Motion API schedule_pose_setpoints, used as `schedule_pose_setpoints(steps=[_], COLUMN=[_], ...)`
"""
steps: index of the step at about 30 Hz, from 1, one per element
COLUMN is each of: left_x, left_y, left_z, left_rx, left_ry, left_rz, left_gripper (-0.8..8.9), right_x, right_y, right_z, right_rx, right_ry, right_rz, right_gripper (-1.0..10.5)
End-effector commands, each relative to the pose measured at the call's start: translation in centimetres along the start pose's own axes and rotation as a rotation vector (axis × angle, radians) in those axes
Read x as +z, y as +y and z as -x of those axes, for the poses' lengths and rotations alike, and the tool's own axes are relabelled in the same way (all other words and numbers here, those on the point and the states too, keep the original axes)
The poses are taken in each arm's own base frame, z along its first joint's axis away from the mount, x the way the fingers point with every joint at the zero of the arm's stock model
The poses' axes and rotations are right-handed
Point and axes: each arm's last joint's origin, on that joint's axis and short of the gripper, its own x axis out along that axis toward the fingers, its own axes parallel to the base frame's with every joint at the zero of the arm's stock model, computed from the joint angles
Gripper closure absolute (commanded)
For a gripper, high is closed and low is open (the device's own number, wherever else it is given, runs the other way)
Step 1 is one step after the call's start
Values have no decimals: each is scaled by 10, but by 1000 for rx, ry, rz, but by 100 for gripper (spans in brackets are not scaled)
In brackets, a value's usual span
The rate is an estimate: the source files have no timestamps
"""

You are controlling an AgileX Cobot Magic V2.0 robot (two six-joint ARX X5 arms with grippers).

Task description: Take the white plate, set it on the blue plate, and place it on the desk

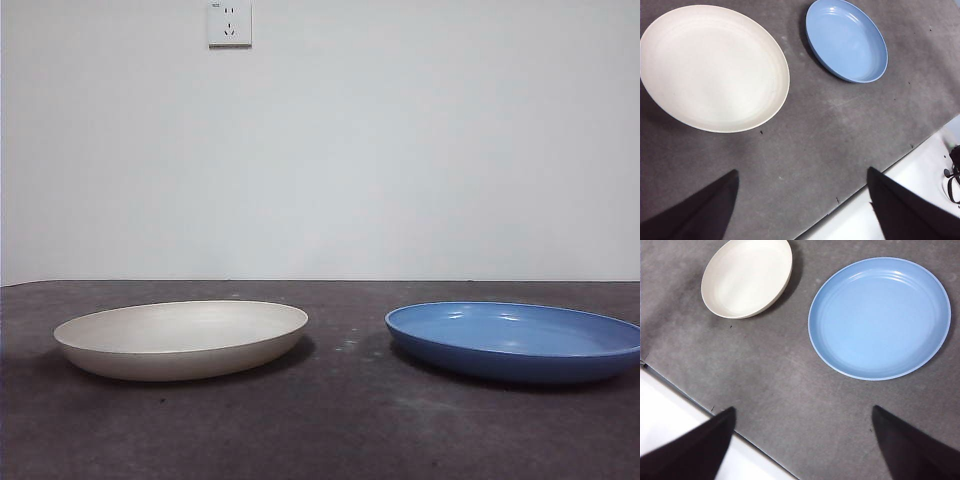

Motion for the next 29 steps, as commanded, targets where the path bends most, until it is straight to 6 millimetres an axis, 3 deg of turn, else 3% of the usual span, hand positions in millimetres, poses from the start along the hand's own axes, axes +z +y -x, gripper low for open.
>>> schedule_pose_setpoints(steps=[1,9,15,23,29], left_x=[7,25,51,93,105], left_y=[-2,10,27,53,78], left_z=[3,-13,-35,-73,-109], left_rx=[-7,69,190,285,328], left_ry=[-32,-41,-6,55,133], left_rz=[0,53,81,80,73], left_gripper=[377,381,381,391,412], right_x=[4,5,5,5,5], right_y=[2,2,2,3,3], right_z=[3,3,3,3,3], right_rx=[4,1,5,5,5], right_ry=[-18,-22,-25,-25,-25], right_rz=[13,15,21,21,22], right_gripper=[471,471,471,471,471])
